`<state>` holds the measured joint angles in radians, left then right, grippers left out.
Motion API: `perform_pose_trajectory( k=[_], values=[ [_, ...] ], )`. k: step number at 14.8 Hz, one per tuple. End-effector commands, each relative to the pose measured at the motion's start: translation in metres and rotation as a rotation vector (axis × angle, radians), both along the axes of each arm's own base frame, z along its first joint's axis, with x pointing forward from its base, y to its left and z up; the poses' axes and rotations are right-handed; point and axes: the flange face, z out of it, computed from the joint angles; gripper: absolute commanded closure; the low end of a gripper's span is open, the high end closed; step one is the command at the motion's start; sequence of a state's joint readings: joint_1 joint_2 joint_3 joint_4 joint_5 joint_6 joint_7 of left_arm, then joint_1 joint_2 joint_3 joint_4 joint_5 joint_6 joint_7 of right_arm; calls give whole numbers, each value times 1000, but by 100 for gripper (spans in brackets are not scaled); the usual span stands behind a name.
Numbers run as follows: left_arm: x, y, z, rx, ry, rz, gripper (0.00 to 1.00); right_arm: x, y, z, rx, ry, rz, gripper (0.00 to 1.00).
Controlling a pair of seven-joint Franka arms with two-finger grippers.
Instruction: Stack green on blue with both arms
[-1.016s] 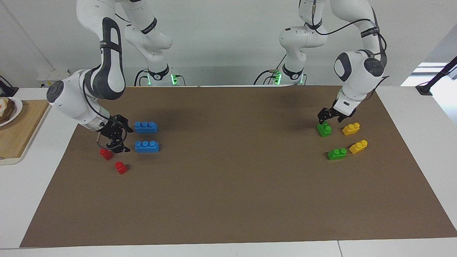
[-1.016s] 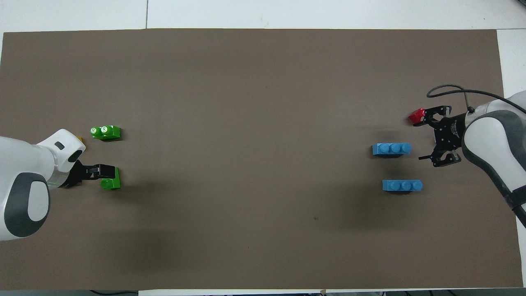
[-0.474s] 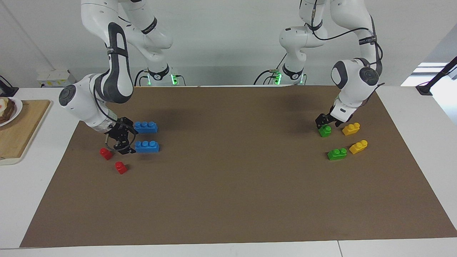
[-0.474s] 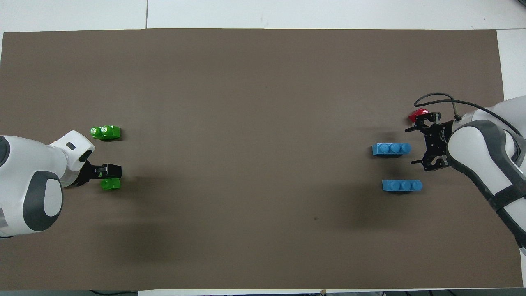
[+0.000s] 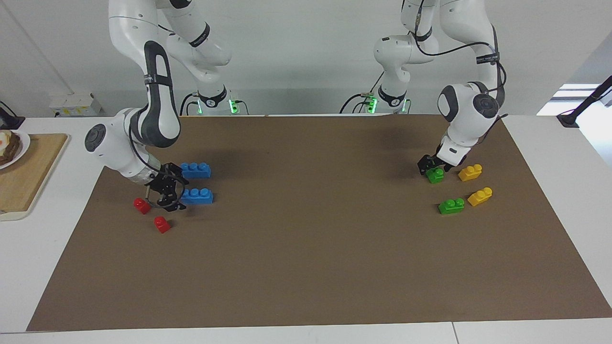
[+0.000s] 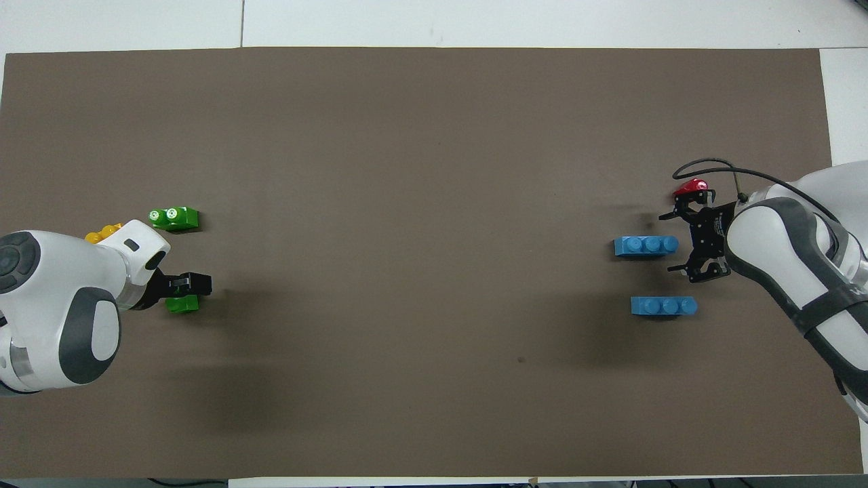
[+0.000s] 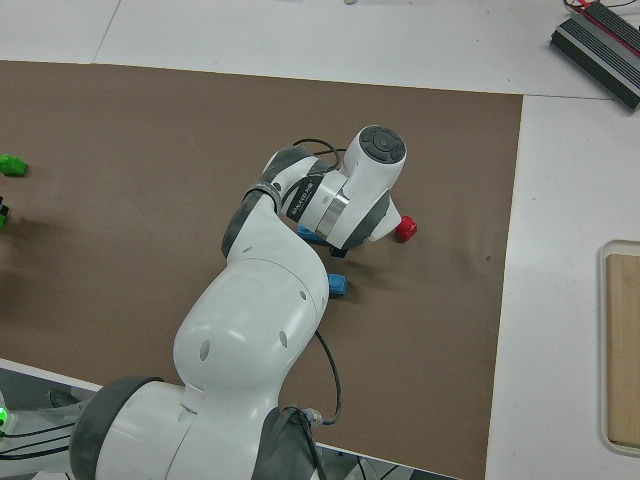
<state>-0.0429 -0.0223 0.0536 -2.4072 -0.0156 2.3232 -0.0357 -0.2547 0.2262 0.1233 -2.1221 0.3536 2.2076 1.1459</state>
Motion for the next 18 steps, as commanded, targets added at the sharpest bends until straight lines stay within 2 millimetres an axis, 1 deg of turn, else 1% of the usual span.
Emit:
perform_pose_trajectory(
  k=[1,3,4,5,8,9,10,11,12,14,15,16,17,18],
  values=[
    [-6,-1,-5,5,-15,12,3,-3,1,-5,28,-24,18,4],
    [-6,-1,-4,4,-17,13,11,-4,1,-7,49,-30,21,14],
    [-6,-1,-5,4,-15,13,13,-6,2,-7,51,-29,23,18],
    [-6,-1,-5,5,-14,12,17,-6,2,-7,54,-30,24,26],
    [-5,0,-4,4,-15,15,75,-5,1,-11,68,-30,6,46],
    [-3,0,-2,4,-14,12,91,-5,1,-12,84,-41,6,51],
    [-1,2,1,5,-15,13,100,-5,0,-12,91,-46,9,64],
    [5,0,9,4,-21,11,100,-4,0,-10,93,-47,9,84],
    [13,-1,23,5,-5,8,100,-1,1,-8,98,-46,13,100],
    [30,-1,55,3,6,8,100,13,5,8,104,-67,20,100],
    [35,-1,69,3,12,10,100,23,14,23,110,-78,33,100],
    [39,-1,77,2,9,21,100,34,23,40,118,-83,30,100],
    [41,-5,79,3,8,46,100,44,31,55,122,-87,14,100],
    [42,-8,79,6,2,73,100,52,45,69,123,-96,5,100]
  ],
)
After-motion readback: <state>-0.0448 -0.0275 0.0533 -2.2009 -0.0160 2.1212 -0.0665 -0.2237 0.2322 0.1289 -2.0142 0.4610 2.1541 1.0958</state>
